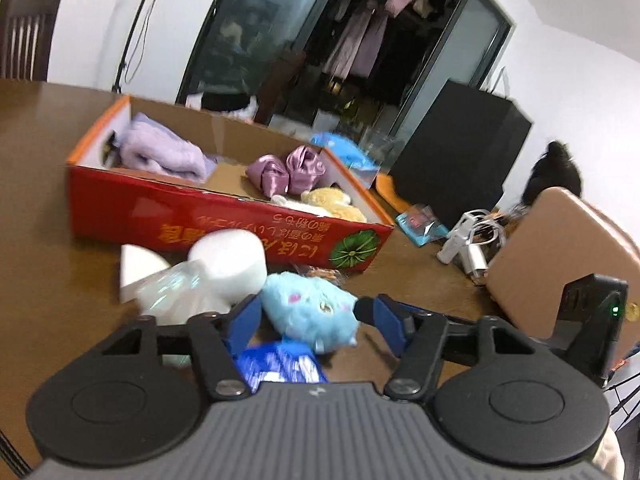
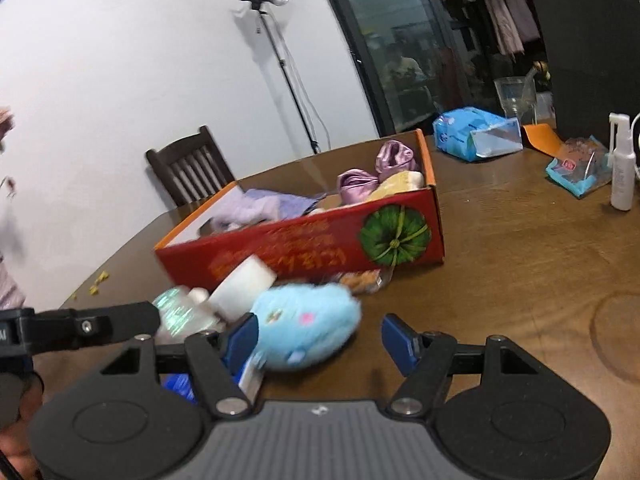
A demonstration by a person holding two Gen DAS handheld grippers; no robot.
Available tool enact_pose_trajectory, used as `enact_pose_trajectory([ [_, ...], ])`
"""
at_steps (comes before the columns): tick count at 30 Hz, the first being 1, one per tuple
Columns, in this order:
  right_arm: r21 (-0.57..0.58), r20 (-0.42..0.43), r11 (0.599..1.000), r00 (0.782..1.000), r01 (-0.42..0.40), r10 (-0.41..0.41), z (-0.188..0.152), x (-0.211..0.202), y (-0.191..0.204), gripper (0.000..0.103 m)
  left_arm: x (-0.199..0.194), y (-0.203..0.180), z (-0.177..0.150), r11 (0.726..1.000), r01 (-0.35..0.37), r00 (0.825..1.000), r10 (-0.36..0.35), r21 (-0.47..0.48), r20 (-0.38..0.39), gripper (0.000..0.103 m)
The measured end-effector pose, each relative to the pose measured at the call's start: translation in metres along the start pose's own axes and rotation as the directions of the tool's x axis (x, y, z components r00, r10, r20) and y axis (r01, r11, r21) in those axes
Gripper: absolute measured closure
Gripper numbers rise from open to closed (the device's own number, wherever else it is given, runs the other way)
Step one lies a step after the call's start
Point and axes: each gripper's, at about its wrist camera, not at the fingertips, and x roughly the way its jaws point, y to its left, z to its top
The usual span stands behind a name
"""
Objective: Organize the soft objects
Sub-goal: 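Close both tools on the light blue plush toy, then lift the blue plush into the box and open both tools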
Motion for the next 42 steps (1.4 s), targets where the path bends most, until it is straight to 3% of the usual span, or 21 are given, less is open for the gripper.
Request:
enact_pose_trajectory([
  [2,0.033,-0.011,0.999,1.000,-0.018,0.018,0.008,0.013,-0.008,0.039,0.026,0.003,0.008,0.999,-0.026,0.998,0.024,-0.031,-0.059,0.050],
  [5,0.072,-0.034,0.996,0.998,-0.048,0.050,0.014,0.031,-0.017,0.040,0.051,0.012,0.010,0.995,-0.018,0.993,0.006,-0.101,-0.121,0.051],
  [7,0.098,-0.059,0.993,0.996,-0.066,0.072,0.014,0.041,-0.022,0.047,0.059,0.017,0.009,0.991,-0.011,0.989,-0.009,-0.136,-0.145,0.053],
  [9,0.126,-0.074,0.987,0.991,-0.102,0.111,0.013,0.047,-0.028,0.063,0.064,0.019,0.009,0.987,-0.005,0.988,-0.020,-0.161,-0.155,0.054],
  [11,0.155,-0.077,0.979,0.987,-0.129,0.142,0.012,0.047,-0.032,0.064,0.063,0.015,0.010,0.986,-0.003,0.989,-0.021,-0.164,-0.147,0.055],
  [16,0.135,-0.040,0.977,0.984,-0.164,0.171,0.014,0.015,-0.034,0.064,0.040,-0.017,0.013,0.992,0.044,0.993,-0.057,-0.118,-0.105,0.055],
  [21,0.101,-0.026,0.985,0.989,-0.142,0.145,0.003,-0.033,-0.036,0.064,0.026,-0.043,-0.012,0.992,0.084,0.984,-0.098,-0.095,-0.148,0.055],
  [25,0.088,-0.102,0.986,0.984,-0.139,0.148,-0.021,-0.054,-0.037,0.066,0.017,-0.048,-0.040,0.997,0.042,0.988,-0.052,-0.070,-0.148,0.047],
  [27,0.079,-0.136,0.978,0.970,-0.191,0.201,-0.031,-0.061,-0.037,0.065,0.011,-0.045,-0.049,0.998,-0.017,0.992,0.009,-0.058,-0.127,0.045],
  [30,0.052,-0.145,0.964,0.954,-0.259,0.264,-0.036,-0.074,-0.035,0.063,-0.009,-0.039,-0.054,0.997,-0.016,0.996,0.009,-0.075,-0.094,0.040],
  [33,0.060,-0.108,0.971,0.965,-0.233,0.239,-0.031,-0.077,-0.043,0.060,-0.020,-0.038,-0.055,0.998,-0.021,0.997,0.016,-0.067,-0.075,0.038],
  [37,0.082,-0.099,0.982,0.979,-0.172,0.180,-0.028,-0.063,-0.053,0.060,-0.015,-0.037,-0.061,0.995,-0.022,0.994,0.012,-0.099,-0.109,0.039],
  [40,0.102,-0.097,0.978,0.977,-0.182,0.192,-0.028,-0.056,-0.055,0.060,-0.005,-0.037,-0.065,0.994,-0.006,0.992,-0.008,-0.111,-0.126,0.051],
  [42,0.109,-0.101,0.976,0.975,-0.188,0.199,-0.032,-0.052,-0.052,0.059,0.003,-0.037,-0.067,0.993,0.009,0.988,-0.027,-0.119,-0.149,0.066],
])
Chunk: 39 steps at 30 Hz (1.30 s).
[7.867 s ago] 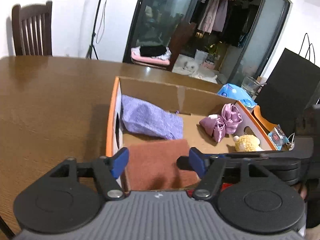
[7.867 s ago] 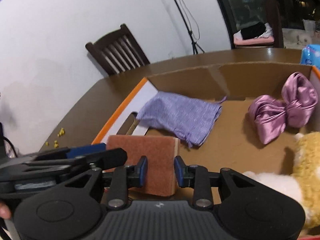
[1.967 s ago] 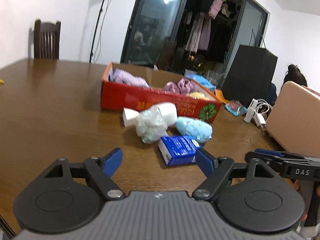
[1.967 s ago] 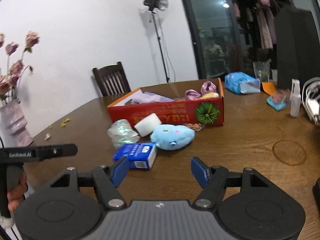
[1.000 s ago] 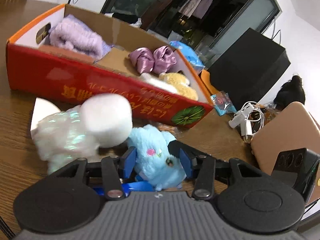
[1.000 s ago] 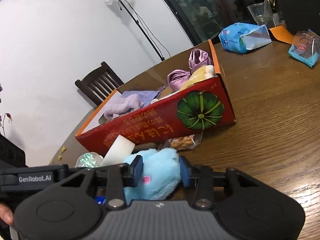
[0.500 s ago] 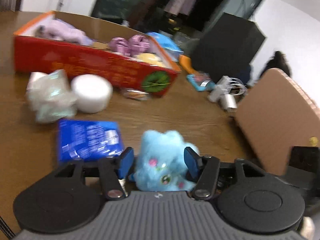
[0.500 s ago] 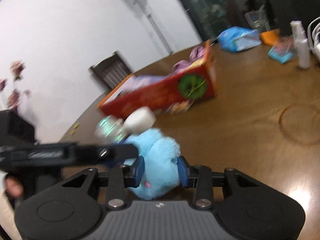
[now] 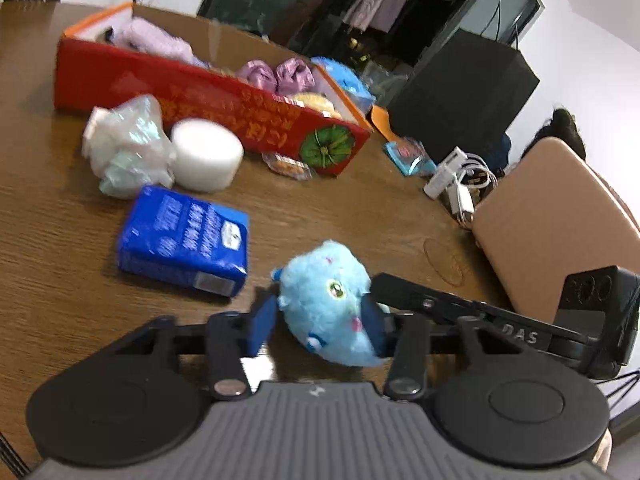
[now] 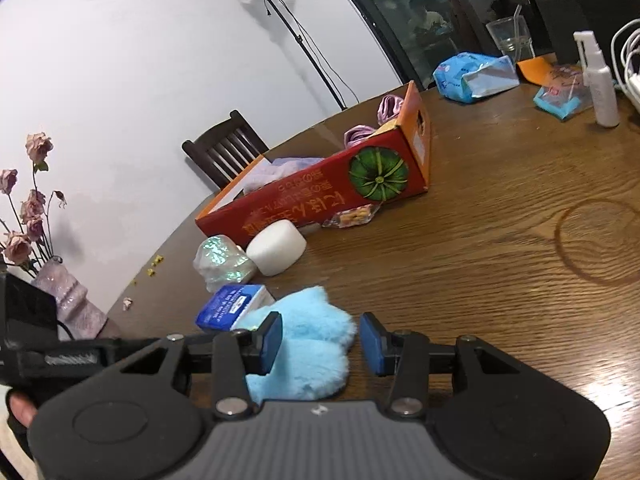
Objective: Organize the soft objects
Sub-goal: 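Lift the blue plush into the box and open both tools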
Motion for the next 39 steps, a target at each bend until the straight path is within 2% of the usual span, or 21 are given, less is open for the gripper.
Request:
enact_pose_trajectory([
  [4,0.021,-0.010,1.000,1.000,0.022,-0.022,-0.005,0.010,0.001,0.059,0.006,0.004,-0.001,0.999,0.033,0.999,-0.033,-0.020,-0.006,0.069],
  [7,0.042,-0.010,0.999,1.000,0.003,-0.003,-0.005,0.012,0.000,0.064,0.006,0.008,0.001,0.998,0.062,0.998,-0.062,-0.032,0.005,0.071],
  [8,0.048,-0.008,0.999,1.000,-0.007,0.007,-0.004,0.013,0.000,0.070,0.004,0.007,0.004,0.997,0.069,0.997,-0.069,-0.023,0.019,0.073],
  [9,0.051,-0.003,0.999,1.000,-0.018,0.018,-0.002,0.013,0.000,0.081,0.002,0.005,0.008,0.996,0.090,0.995,-0.089,-0.010,0.038,0.074],
  [11,0.061,0.026,0.996,0.998,-0.066,0.065,0.008,0.011,0.004,0.089,-0.004,0.001,0.022,0.988,0.154,0.985,-0.154,0.007,0.075,0.076],
  [12,0.052,0.044,0.995,0.995,-0.087,0.084,0.015,0.010,0.008,0.088,-0.007,-0.001,0.032,0.982,0.187,0.977,-0.188,0.017,0.098,0.089],
  [13,0.029,0.058,0.994,0.993,-0.101,0.100,0.024,0.010,0.014,0.089,-0.010,-0.003,0.044,0.979,0.198,0.971,-0.203,0.046,0.130,0.093],
  [14,-0.006,0.072,0.995,0.992,-0.103,0.103,0.034,0.013,0.022,0.089,-0.012,-0.005,0.055,0.979,0.190,0.968,-0.198,0.070,0.152,0.093],
  [16,-0.059,0.073,0.995,0.994,-0.080,0.084,0.051,0.025,0.032,0.089,-0.010,-0.003,0.076,0.981,0.172,0.972,-0.183,0.085,0.144,0.092],
  [19,-0.094,0.100,0.995,0.994,-0.026,0.036,0.070,0.030,0.034,0.087,-0.011,0.007,0.084,0.977,0.180,0.973,-0.194,0.111,0.129,0.064],
  [20,-0.094,0.116,0.996,0.993,-0.007,0.018,0.074,0.028,0.031,0.082,-0.011,0.010,0.082,0.976,0.181,0.975,-0.194,0.119,0.108,0.056],
  [22,-0.094,0.109,0.995,0.994,0.025,-0.014,0.077,0.028,0.022,0.070,-0.005,0.013,0.073,0.974,0.198,0.977,-0.205,0.113,0.055,0.054],
  [24,-0.115,0.027,0.993,0.999,0.026,-0.023,0.075,0.035,0.013,0.055,-0.001,0.012,0.057,0.971,0.215,0.976,-0.218,0.108,0.013,0.046],
  [26,-0.143,-0.045,0.990,0.999,-0.017,0.011,0.066,0.040,0.006,0.054,0.004,0.009,0.038,0.966,0.223,0.975,-0.220,0.129,-0.032,0.044],
  [28,-0.114,-0.076,0.993,0.997,-0.023,0.014,0.059,0.043,0.001,0.054,0.008,0.007,0.023,0.978,0.150,0.989,-0.148,0.144,-0.025,0.045],
  [30,-0.094,-0.082,0.995,0.996,0.020,-0.028,0.052,0.039,-0.002,0.052,0.007,0.007,0.018,0.983,0.092,0.996,-0.092,0.158,-0.011,0.045],
  [33,-0.053,-0.065,0.998,0.998,0.016,-0.020,0.040,0.019,-0.007,0.052,0.006,0.012,0.020,0.988,0.101,0.995,-0.101,0.119,-0.005,0.046],
  [36,-0.015,-0.061,1.000,0.998,-0.008,0.007,0.022,0.008,-0.008,0.052,0.014,0.018,0.021,0.992,0.091,0.996,-0.089,0.085,-0.029,0.056],
  [39,0.033,-0.057,0.999,0.998,-0.001,0.003,0.012,0.014,-0.012,0.055,0.022,0.021,0.023,0.992,0.114,0.992,-0.111,0.049,-0.054,0.061],
])
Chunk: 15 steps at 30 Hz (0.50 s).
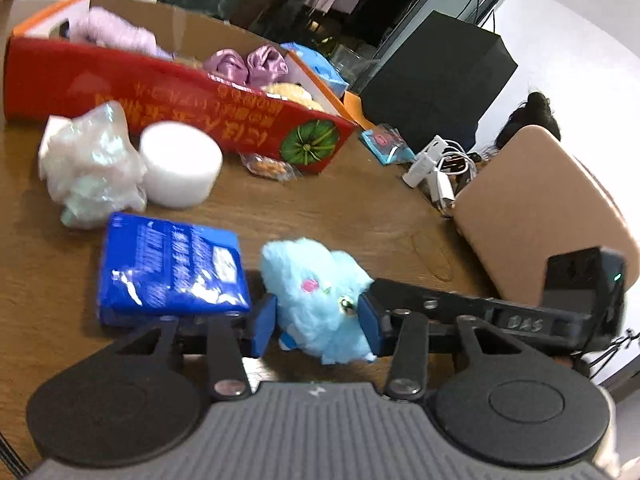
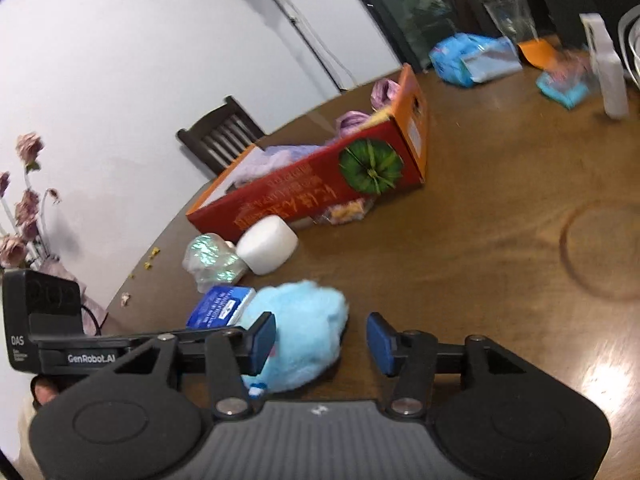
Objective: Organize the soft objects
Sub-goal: 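Lift the blue plush into the box and open both tools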
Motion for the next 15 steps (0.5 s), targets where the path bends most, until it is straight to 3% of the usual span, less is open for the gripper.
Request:
enact_pose_trajectory([
  [3,0.052,0.016,0.997,0.999,-0.052,0.052,-0.005,0.005,-0.003,0.069,-0.004,-0.001,0.000,1.000,-0.008,1.000,0.008,-0.006,0.029,0.064],
  [7,0.017,0.066,0.998,0.996,-0.057,0.056,0.009,0.001,0.012,0.069,-0.023,-0.011,0.021,0.999,0.002,0.989,-0.008,0.036,0.151,0.064],
  [12,-0.116,0.172,0.990,0.980,-0.080,0.100,0.077,0.005,0.048,0.069,-0.039,-0.009,0.091,0.996,-0.022,0.961,-0.003,0.088,0.275,0.063],
  [15,-0.164,0.172,0.984,0.980,-0.069,0.098,0.123,0.039,0.060,0.069,-0.021,0.017,0.135,0.997,-0.061,0.965,0.046,0.051,0.259,0.064],
])
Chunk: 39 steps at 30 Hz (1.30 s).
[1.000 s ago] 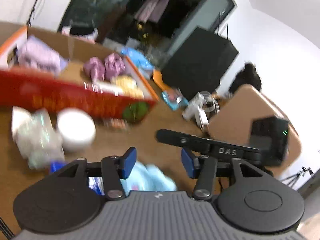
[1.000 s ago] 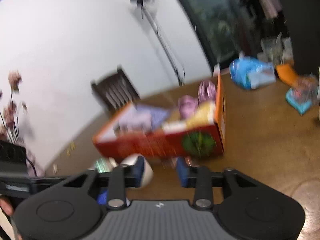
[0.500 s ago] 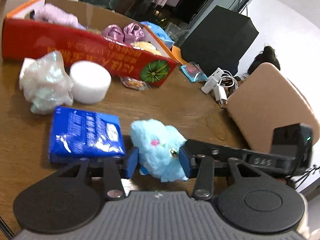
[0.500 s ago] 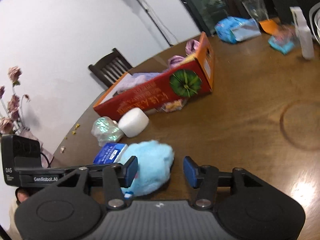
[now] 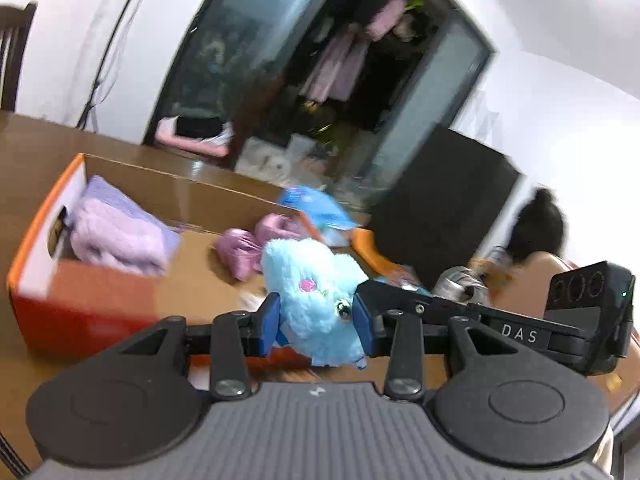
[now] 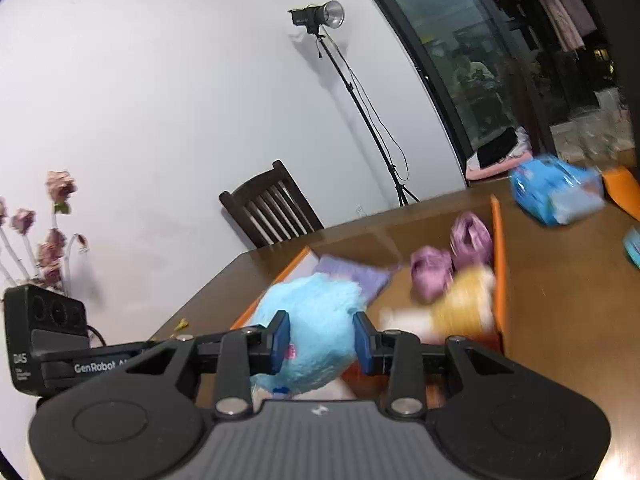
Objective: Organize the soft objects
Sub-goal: 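Lift the blue plush into the box and open both tools, then reach both tools to the blue tissue packet and close on it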
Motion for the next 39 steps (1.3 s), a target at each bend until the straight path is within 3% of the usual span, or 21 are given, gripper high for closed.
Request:
enact_pose_trajectory([
  [4,-0.003,-0.079,0.999,0.995,0.054,-0.055,0.029,0.074,-0.011,0.069,0.040,0.038,0.020,0.996,-0.080,0.995,0.077,-0.041,-0.070,0.064],
  [9,0.016,-0.222,0.995,0.970,0.103,-0.097,0.024,0.140,-0.027,0.069,0.064,0.067,0.016,0.981,-0.188,0.969,0.179,-0.038,-0.173,0.061],
  [12,-0.070,-0.259,0.987,0.953,0.143,-0.157,0.010,0.155,-0.020,0.070,0.047,0.061,0.014,0.988,-0.153,0.977,0.152,0.004,-0.147,0.049],
  [14,-0.126,-0.255,0.977,0.946,0.174,-0.202,0.007,0.155,-0.009,0.067,0.034,0.058,0.014,0.988,-0.150,0.982,0.152,0.027,-0.111,0.049],
  [19,-0.153,-0.272,0.973,0.940,0.171,-0.208,0.004,0.153,-0.001,0.063,0.002,0.054,0.019,0.986,-0.160,0.986,0.162,0.040,-0.036,0.046],
  [23,-0.142,-0.209,0.978,0.961,0.154,-0.182,0.020,0.133,0.004,0.058,-0.025,0.042,0.023,0.974,-0.203,0.979,0.201,0.096,0.031,0.037],
  [28,-0.198,-0.096,0.964,0.975,0.177,-0.198,0.035,0.073,0.022,0.049,-0.064,0.032,0.023,0.964,-0.237,0.970,0.227,0.119,0.089,0.033],
  [32,-0.236,-0.005,0.943,0.970,0.233,-0.241,0.037,0.017,0.031,0.038,-0.098,0.027,0.014,0.959,-0.261,0.960,0.246,0.106,0.135,0.028],
  [39,-0.211,0.091,0.928,0.951,0.307,-0.294,0.021,-0.053,0.036,0.034,-0.132,0.005,0.003,0.952,-0.268,0.955,0.241,0.148,0.174,0.025],
])
